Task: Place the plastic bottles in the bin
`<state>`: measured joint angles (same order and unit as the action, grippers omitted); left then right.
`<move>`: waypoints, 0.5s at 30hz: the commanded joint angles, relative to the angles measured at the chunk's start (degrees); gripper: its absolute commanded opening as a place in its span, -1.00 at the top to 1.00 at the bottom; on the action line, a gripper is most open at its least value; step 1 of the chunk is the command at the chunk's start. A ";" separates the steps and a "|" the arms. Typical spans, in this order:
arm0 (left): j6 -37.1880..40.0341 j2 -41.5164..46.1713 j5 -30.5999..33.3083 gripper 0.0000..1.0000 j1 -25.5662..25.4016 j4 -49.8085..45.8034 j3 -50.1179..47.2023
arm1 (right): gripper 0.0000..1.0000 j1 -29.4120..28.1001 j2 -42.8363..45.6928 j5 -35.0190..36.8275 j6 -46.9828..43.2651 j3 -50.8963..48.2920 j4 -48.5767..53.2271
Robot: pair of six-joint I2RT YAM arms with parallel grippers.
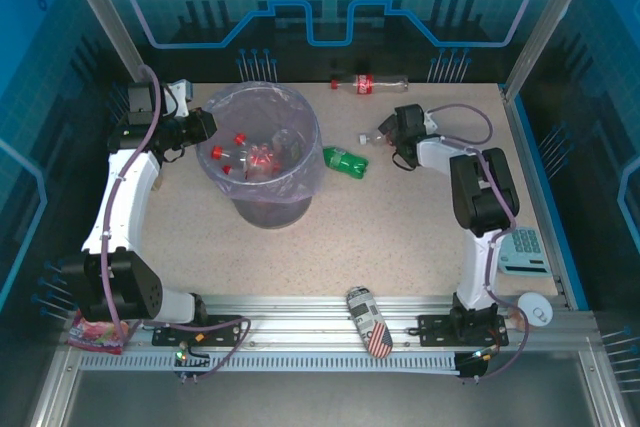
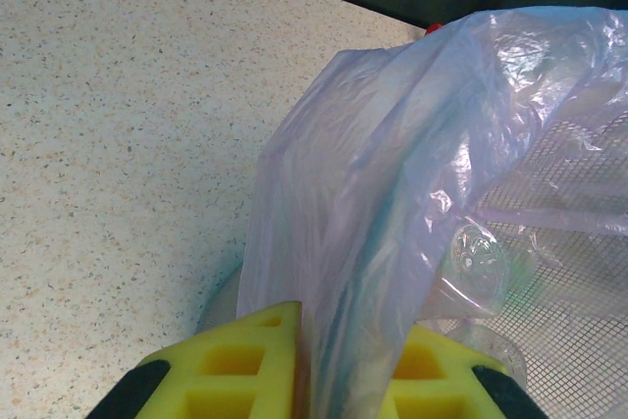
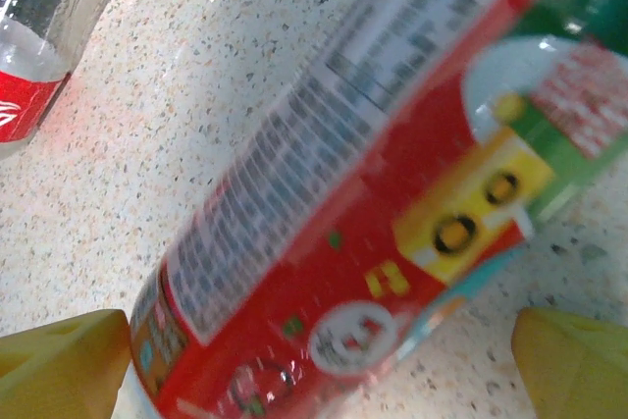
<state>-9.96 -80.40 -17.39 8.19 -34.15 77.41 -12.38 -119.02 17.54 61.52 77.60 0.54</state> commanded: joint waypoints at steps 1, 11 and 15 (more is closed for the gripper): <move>1.56 -0.90 -0.72 1.00 -1.07 -4.43 -2.18 | -1.00 1.63 -3.22 0.33 1.06 3.32 1.85; 1.57 -1.28 -0.81 1.00 -1.07 -4.34 -2.11 | -0.95 3.16 -5.24 -0.34 -3.18 8.11 6.46; 1.45 -1.32 -0.83 1.00 -1.07 -4.18 -2.23 | -0.74 3.87 -4.21 -0.91 -4.28 5.26 3.70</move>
<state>-9.93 -80.40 -17.39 8.19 -34.15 77.41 -9.37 -123.98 16.84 58.67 84.77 4.60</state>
